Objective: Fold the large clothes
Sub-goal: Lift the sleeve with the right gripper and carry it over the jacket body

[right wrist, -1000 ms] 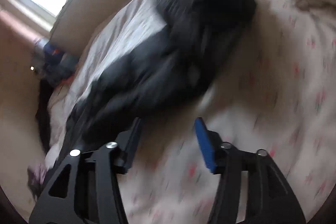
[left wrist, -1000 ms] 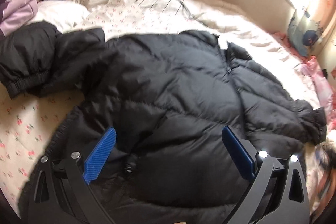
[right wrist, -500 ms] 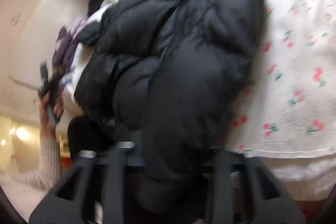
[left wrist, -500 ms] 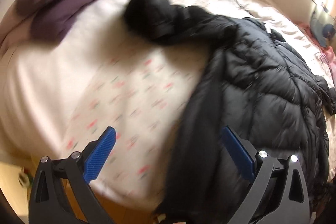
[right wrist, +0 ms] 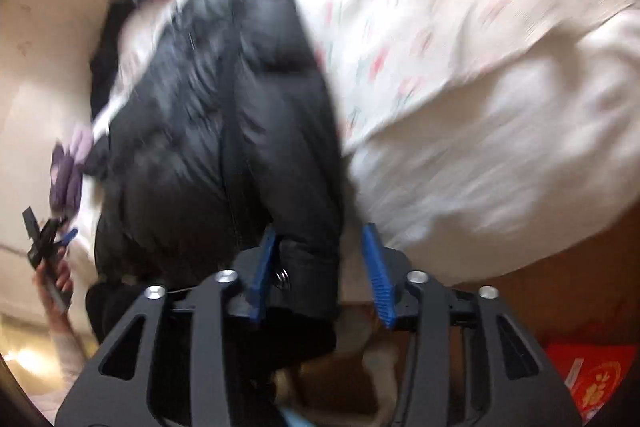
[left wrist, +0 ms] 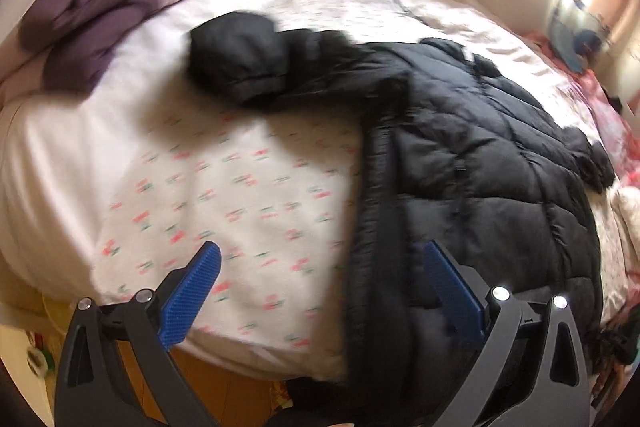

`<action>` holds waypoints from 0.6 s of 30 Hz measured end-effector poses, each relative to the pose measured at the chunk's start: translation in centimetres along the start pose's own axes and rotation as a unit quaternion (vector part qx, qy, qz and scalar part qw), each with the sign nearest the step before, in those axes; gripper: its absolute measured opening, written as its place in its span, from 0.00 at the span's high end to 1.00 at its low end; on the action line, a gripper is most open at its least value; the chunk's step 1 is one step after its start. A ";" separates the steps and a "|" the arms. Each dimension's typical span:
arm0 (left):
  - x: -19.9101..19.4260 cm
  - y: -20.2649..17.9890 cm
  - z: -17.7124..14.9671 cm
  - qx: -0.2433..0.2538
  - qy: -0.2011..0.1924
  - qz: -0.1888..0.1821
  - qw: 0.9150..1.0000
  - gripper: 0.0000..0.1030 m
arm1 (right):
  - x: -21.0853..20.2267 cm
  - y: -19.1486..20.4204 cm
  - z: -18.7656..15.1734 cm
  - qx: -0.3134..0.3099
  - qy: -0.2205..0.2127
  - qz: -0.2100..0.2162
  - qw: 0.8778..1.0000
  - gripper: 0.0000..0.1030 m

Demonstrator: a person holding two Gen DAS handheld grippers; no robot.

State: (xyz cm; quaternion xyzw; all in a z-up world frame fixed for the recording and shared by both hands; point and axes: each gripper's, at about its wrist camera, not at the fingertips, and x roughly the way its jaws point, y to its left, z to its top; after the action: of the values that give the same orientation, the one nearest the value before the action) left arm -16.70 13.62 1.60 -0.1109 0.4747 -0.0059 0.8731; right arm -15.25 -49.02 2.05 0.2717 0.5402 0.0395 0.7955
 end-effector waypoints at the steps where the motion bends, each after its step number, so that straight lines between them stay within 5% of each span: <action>1: 0.2 -1.6 0.5 0.012 -0.003 -0.007 1.000 0.06 | -0.9 0.4 0.4 -0.005 -0.029 0.002 1.000 0.41; 4: 1.1 -6.6 1.7 0.041 -0.010 -0.026 0.999 0.06 | -2.9 0.9 4.1 0.008 -0.088 0.045 0.995 0.21; 6: 1.8 -9.7 2.2 0.052 -0.016 -0.039 0.998 0.06 | -4.0 -0.3 8.3 0.047 -0.131 0.084 0.987 0.18; 10: 3.6 -15.9 3.6 0.062 -0.054 -0.055 0.995 0.06 | -5.0 -6.6 16.4 0.156 -0.208 0.153 0.953 0.18; 15: 6.7 -21.0 6.3 0.065 -0.082 -0.079 0.991 0.06 | -2.0 -14.6 27.0 0.247 -0.245 0.163 0.923 0.18; 18: 8.5 -22.3 8.7 0.081 -0.105 -0.064 0.989 0.06 | -0.4 -19.3 31.5 0.295 -0.261 0.182 0.901 0.17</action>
State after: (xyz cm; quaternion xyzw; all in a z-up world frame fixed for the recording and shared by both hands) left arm -2.75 -7.48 3.59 -0.0703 0.3702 -0.0885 0.9221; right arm 7.85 -77.82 1.64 0.5877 0.2410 -0.0498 0.7707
